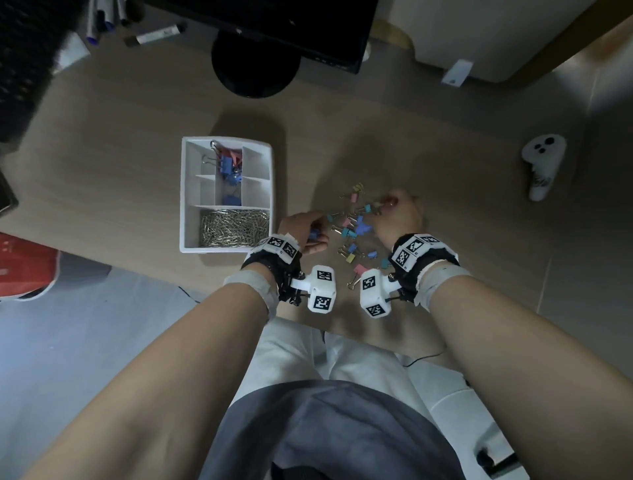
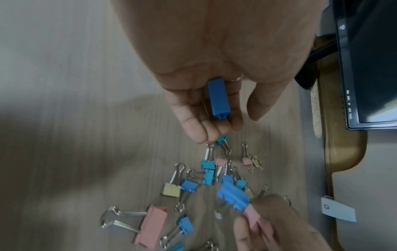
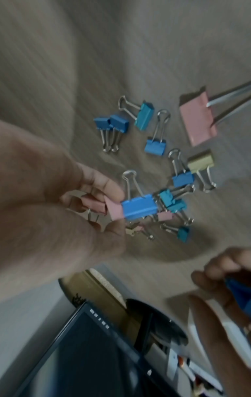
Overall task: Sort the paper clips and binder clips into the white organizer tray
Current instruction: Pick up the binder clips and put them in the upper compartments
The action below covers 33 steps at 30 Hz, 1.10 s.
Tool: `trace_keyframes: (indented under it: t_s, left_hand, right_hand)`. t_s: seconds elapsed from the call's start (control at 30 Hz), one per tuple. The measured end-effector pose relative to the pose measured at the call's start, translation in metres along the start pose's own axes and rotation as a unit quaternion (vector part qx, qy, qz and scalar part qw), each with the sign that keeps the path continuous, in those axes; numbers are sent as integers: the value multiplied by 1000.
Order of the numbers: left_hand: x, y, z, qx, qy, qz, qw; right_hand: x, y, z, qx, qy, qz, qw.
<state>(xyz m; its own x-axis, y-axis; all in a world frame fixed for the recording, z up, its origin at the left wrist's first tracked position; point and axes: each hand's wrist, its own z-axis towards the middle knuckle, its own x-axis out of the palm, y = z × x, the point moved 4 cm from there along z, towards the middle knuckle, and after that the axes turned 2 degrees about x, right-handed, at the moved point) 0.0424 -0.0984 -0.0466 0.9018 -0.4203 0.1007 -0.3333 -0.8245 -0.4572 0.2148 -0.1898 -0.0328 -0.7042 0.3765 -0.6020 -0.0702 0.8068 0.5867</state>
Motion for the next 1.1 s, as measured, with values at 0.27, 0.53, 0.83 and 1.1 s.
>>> trace_keyframes:
  t_s: [0.27,0.53,0.83,1.1]
  left_hand:
    - [35,-1,-8,-2,85,-127,988]
    - [43,-9,-15,-35,96,-292,951]
    - [9,-9,-17,7,85,-277,957]
    - [-26,-16,-2,-19,8,-161,987]
  right_hand:
    - [-2,41,-12,-37,141,134,980]
    - [-21,53,-19,-108,91,114,983]
    - [18,11,11,-65,117,-50,990]
    - [64,22,18,-89,46,-239,966]
